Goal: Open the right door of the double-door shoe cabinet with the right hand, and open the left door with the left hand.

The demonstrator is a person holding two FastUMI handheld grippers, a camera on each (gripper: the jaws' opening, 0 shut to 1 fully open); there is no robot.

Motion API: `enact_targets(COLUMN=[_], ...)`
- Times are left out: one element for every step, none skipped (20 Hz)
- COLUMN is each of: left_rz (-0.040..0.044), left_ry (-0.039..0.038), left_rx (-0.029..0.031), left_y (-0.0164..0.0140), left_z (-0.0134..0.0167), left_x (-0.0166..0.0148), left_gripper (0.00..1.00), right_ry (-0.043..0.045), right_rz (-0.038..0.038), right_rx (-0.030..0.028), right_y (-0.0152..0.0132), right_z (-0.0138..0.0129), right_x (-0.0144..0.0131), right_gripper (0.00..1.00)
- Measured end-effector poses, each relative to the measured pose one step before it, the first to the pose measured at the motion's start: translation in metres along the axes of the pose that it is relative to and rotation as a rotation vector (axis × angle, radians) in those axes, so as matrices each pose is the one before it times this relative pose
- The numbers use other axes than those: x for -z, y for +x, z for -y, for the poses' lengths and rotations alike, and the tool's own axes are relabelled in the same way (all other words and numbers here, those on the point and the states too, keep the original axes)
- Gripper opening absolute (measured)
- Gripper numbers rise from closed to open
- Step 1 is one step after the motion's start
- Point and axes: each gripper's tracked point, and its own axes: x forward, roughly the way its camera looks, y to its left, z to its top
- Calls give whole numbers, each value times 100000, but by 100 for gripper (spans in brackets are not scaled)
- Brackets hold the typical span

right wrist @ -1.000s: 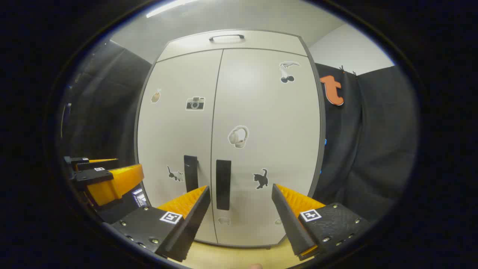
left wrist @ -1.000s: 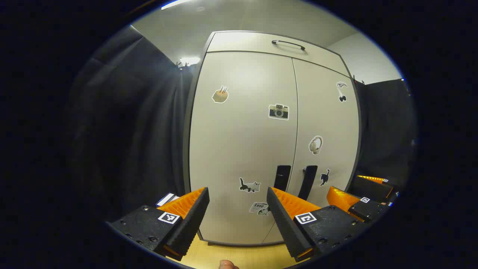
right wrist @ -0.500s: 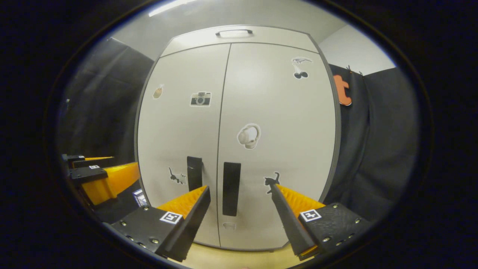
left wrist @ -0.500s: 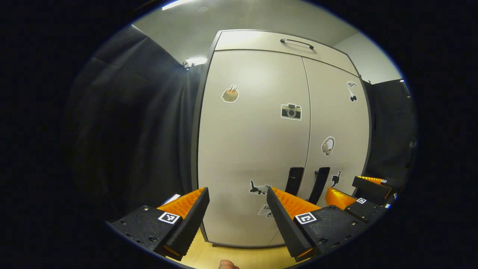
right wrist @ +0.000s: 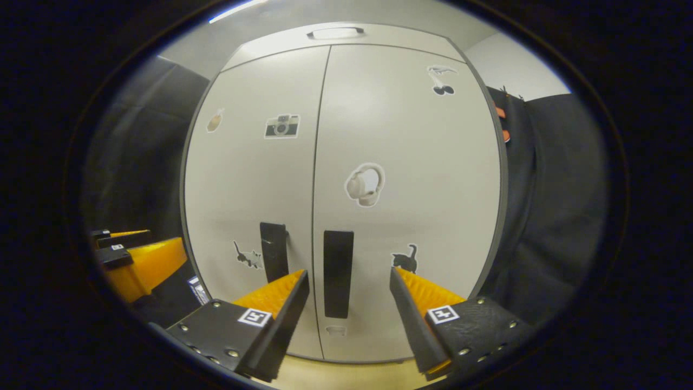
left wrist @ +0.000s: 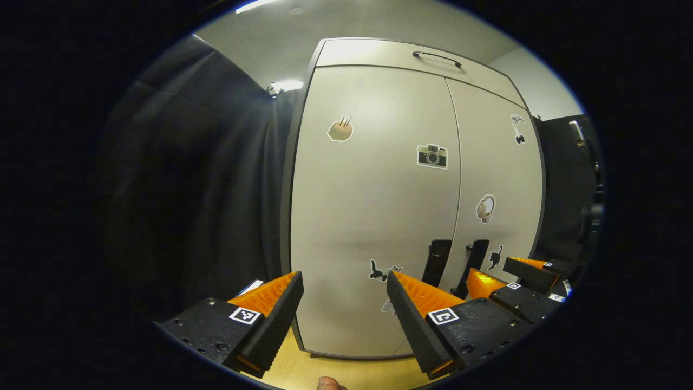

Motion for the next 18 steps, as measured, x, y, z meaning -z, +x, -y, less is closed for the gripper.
enact_targets(left_rz=[-34,-61,-170,-231,-302,-279,-377,-313,-323,-326,-341,-203,-151,-357,-330,-342,-284,-360], left_ry=[121,43,-6,7,49,38,-71,-55,1,207,270,181,24,-78,-75,-74,43,134], left_rx=[-370,-285,-279,-312,-371,-465,-635,-402,-503,-469,-661,-728,-607,-539,-424,-499,-470,-519], left_y=[63,52,7,132,59,13,69,16,30,-35,-22,-9,-106,-54,-127,-58,-169,-145], left_z=[-222,-214,-207,-221,-252,-266,-362,-194,-272,-263,-296,-330,-276,-267,-221,-261,-223,-305], left_x=[-5,46,56,93,57,157,95,130,111,152,90,152,7,135,128,86,115,145], left_gripper=[96,96,96,96,96,96,96,96,96,96,96,96,96,96,96,96,96,96], right_ry=[405,258,135,-222,-754,-650,-134,-32,-181,-406,31,-5,-289,-293,-403,2078,1194,935], right_rz=[-707,-1005,-277,-125,-107,455,-327,-107,70,97,406,-321,-549,-548,-253,622,-697,475], right_rx=[-183,207,127,153,1251,233,-220,-66,-468,2029,-214,-182,85,736,434,744,944,245], right_y=[480,444,321,365,444,455,425,296,256,358,263,244,142,176,280,-924,898,-25], right_z=[-108,-111,-108,-128,23,-111,-217,-209,-250,156,-145,-211,-118,-37,-25,161,-207,114], right_x=[212,217,148,70,15,60,-8,-38,63,-22,17,95,188,132,227,-497,517,-71], right_gripper=[80,78,79,78,78,71,67,64,64,64,52,50,50,49,50,51,34,34])
